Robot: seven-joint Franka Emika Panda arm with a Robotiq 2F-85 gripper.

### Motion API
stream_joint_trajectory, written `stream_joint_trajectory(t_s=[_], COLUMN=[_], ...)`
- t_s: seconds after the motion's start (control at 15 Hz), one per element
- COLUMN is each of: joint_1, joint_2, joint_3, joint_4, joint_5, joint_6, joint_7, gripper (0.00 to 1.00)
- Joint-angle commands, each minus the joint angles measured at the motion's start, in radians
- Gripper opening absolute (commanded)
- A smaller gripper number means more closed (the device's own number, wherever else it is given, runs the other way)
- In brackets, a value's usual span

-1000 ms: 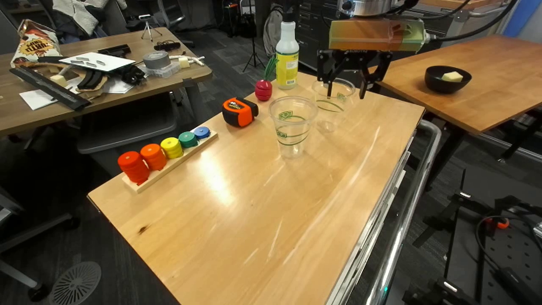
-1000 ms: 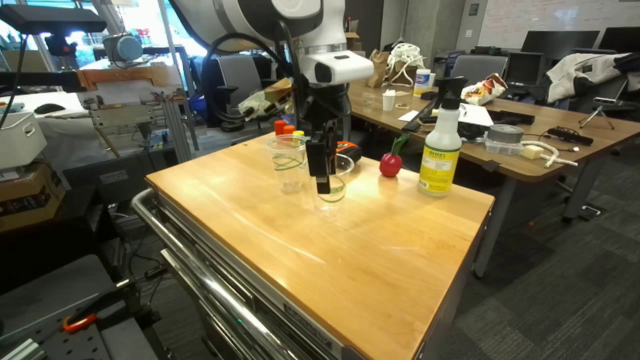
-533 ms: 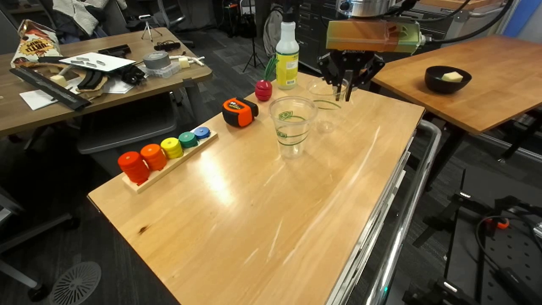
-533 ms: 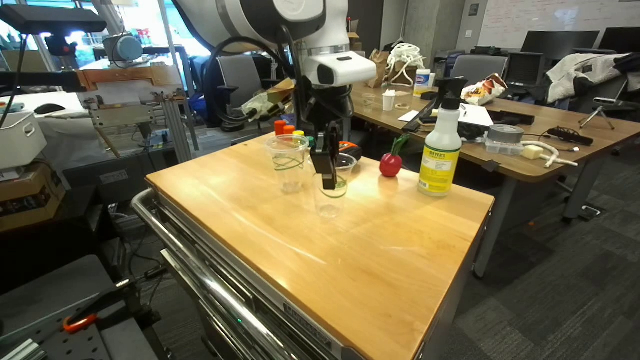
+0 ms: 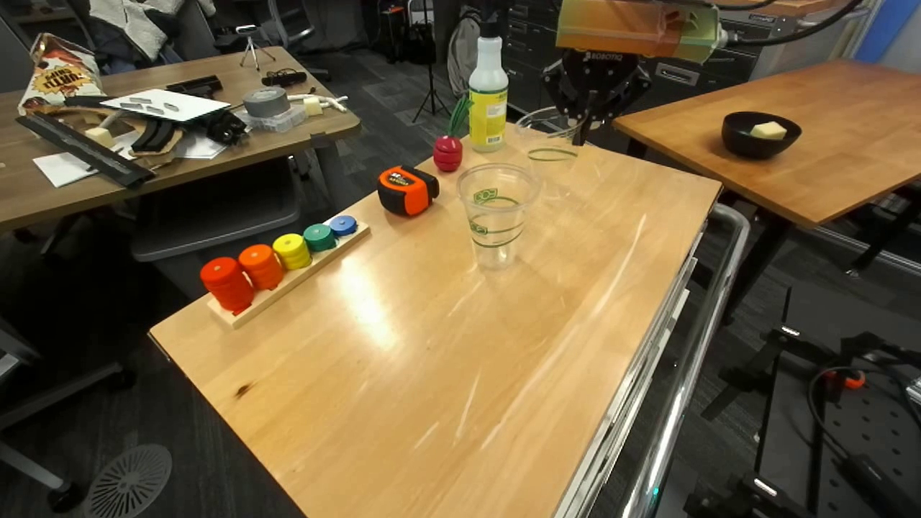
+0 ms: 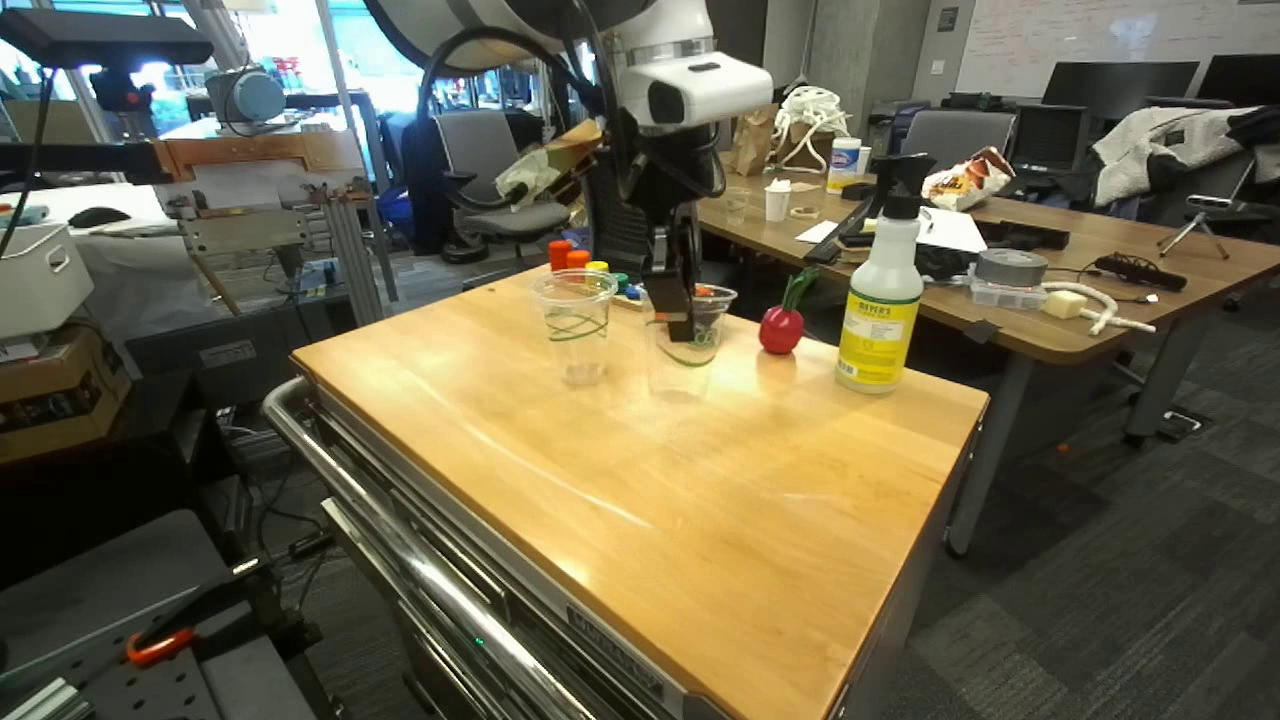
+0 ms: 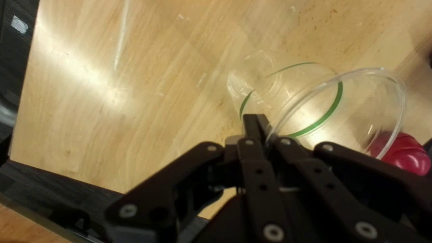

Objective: Stack the cups into the middle cup

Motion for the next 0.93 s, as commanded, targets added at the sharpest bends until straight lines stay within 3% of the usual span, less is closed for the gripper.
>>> stream_joint_trajectory(t_s=[0.0,0.27,0.87], joint_1=[0.017,0.04,0.095], joint_2=[-0.065,-0.122,-0.188], joint_3=[0.013,0.055,0.132], joint_4=[0.031,0.063,0.045], joint_5=[0.002,0.03,0.172], joint_6=[0.038,0.077,0.047], joint_7=[0.016,-0.001,-0.083], gripper=[0.01,0.01,0.01])
